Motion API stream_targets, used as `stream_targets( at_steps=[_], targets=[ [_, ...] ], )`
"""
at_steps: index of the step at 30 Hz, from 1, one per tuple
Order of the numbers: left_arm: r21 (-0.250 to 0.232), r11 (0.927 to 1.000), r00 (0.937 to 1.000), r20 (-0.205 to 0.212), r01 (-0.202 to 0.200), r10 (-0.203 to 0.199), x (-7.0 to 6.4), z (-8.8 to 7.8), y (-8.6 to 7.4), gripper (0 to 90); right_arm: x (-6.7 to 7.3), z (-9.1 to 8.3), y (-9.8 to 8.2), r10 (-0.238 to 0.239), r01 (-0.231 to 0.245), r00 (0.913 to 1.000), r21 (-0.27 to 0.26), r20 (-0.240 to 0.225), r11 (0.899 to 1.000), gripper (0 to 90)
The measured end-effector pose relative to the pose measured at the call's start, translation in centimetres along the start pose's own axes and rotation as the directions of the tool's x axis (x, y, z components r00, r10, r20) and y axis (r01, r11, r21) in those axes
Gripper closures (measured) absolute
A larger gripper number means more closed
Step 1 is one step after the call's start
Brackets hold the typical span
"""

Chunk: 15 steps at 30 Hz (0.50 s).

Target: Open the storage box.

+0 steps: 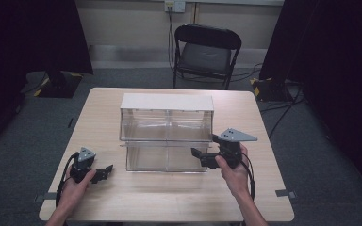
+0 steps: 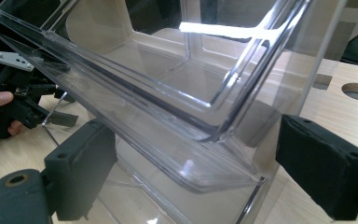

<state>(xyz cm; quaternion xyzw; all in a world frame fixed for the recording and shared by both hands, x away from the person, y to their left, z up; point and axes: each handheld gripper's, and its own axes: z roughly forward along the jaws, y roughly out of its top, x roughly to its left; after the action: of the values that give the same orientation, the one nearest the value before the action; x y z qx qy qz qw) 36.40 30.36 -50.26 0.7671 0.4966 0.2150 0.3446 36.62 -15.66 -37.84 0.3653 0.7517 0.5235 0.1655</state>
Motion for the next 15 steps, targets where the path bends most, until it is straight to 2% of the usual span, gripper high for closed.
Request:
stream_targets(
  at_steps=[15],
  targets=[
    [0.000,1.0000,1.0000,0.000,0.000,0.000,0.00,0.00,0.00,13.3,-0.14,0.02,-0.05,0.011,-0.011,0.9999,0.000,-0.009,1.000,11.6]
  ],
)
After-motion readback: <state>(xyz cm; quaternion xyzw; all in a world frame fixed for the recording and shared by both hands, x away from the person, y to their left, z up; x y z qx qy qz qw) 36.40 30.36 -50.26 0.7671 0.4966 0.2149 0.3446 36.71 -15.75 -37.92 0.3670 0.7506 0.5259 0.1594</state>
